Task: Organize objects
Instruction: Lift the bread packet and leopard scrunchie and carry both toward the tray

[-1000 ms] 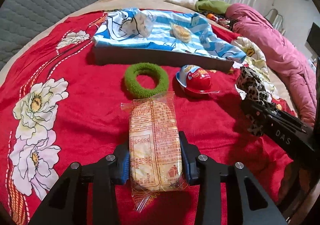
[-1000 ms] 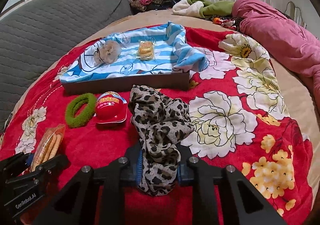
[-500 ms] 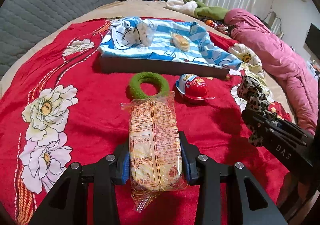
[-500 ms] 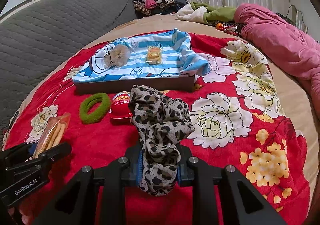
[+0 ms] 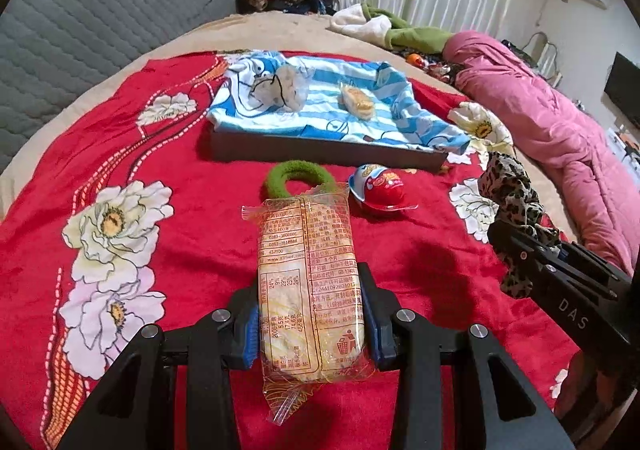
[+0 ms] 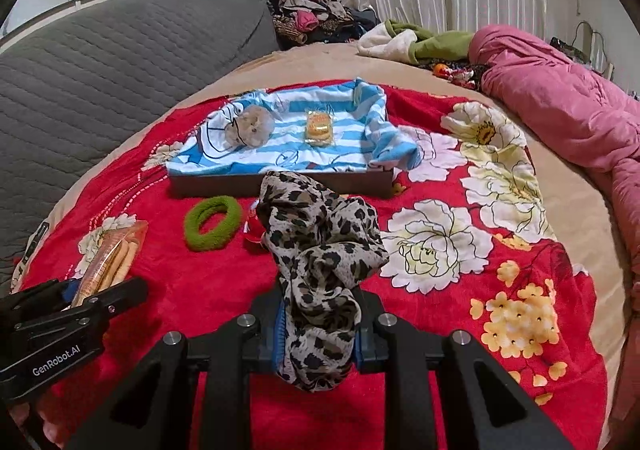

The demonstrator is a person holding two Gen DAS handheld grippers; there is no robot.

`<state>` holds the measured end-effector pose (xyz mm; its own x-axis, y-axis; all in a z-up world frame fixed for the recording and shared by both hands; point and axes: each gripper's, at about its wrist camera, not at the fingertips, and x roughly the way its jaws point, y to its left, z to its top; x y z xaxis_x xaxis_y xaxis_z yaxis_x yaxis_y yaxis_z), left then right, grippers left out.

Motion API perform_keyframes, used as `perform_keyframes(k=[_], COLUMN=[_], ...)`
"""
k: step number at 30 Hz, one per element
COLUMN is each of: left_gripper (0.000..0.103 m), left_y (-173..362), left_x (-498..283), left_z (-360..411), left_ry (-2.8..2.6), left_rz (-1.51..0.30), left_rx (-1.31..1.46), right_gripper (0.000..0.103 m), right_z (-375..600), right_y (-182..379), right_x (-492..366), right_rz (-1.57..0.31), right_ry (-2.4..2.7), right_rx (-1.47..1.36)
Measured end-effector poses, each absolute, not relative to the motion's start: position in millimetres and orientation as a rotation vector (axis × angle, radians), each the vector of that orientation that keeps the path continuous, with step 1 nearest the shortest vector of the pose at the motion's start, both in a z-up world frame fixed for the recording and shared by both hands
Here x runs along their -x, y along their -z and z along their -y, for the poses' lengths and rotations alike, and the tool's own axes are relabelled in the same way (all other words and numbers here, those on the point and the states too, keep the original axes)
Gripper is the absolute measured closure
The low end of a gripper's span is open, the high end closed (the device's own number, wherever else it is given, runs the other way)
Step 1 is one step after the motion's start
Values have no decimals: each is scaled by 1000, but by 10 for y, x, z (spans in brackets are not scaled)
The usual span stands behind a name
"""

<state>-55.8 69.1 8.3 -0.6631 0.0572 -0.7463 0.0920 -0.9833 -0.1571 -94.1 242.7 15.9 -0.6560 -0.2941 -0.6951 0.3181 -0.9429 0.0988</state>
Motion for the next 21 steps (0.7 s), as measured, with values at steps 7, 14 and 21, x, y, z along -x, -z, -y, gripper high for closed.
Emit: perform_keyframes(k=[7, 14, 21], left_gripper=[62, 62, 62], left_y=[-262, -551, -779], left_x=[485, 500, 585], left_z=[-680, -636, -594], left_ry=[2871, 2914, 2947], left_rz=[-277, -230, -184], left_rx=[-1247, -1178, -1138], right_gripper=[78, 78, 78], right_z=[-2393, -2340, -2258], right_y=[-373, -633, -920], right_x=[828, 756, 740], right_rz=[-61, -72, -94], right_ry=[2609, 2629, 2654], right_rx=[-1025, -957, -888])
